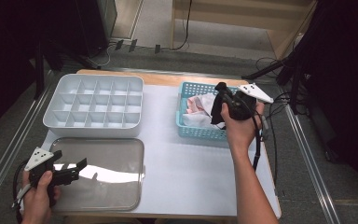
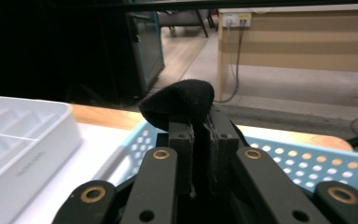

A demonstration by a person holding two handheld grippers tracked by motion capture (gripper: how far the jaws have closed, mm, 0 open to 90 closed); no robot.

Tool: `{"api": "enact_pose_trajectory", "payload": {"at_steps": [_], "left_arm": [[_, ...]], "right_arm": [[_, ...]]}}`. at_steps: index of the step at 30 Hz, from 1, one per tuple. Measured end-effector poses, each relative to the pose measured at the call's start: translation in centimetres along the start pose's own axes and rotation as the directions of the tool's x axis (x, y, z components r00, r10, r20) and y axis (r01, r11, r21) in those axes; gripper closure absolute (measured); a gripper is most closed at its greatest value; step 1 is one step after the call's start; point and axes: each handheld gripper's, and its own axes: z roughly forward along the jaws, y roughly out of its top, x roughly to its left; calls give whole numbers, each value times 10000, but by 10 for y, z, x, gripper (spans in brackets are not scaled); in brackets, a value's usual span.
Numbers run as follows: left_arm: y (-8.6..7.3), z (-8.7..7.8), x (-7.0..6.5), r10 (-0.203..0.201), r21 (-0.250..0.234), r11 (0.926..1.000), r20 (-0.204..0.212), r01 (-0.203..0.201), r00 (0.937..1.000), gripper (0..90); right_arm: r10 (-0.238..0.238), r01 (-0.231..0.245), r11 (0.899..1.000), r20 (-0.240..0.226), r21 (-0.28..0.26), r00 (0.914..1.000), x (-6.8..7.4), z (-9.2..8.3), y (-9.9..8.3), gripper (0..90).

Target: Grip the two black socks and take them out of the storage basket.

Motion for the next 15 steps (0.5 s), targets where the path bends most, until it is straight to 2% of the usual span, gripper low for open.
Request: {"api": "enact_pose_trajectory", "payload": {"at_steps": [6, 8, 10, 15], "left_arm": [[0, -1, -1, 74, -60, 10000, -16, -74, 10000, 0], [0, -1, -1, 52, -87, 9999, -10, -52, 10000, 0], [1, -2, -1, 1, -101, 9999, 34, -1, 10000, 0], [0, -1, -2, 59, -86, 9999, -4, -59, 10000, 0]], "right_arm": [[399, -411, 9989, -512, -232, 9979, 10, -31, -10, 833], [394, -412, 9987, -588, -298, 9975, 11, -36, -13, 833], [307, -337, 9985, -666, -439, 9973, 14, -52, -20, 833], [287, -319, 9988, -834, -372, 9961, 19, -72, -35, 833]]}}
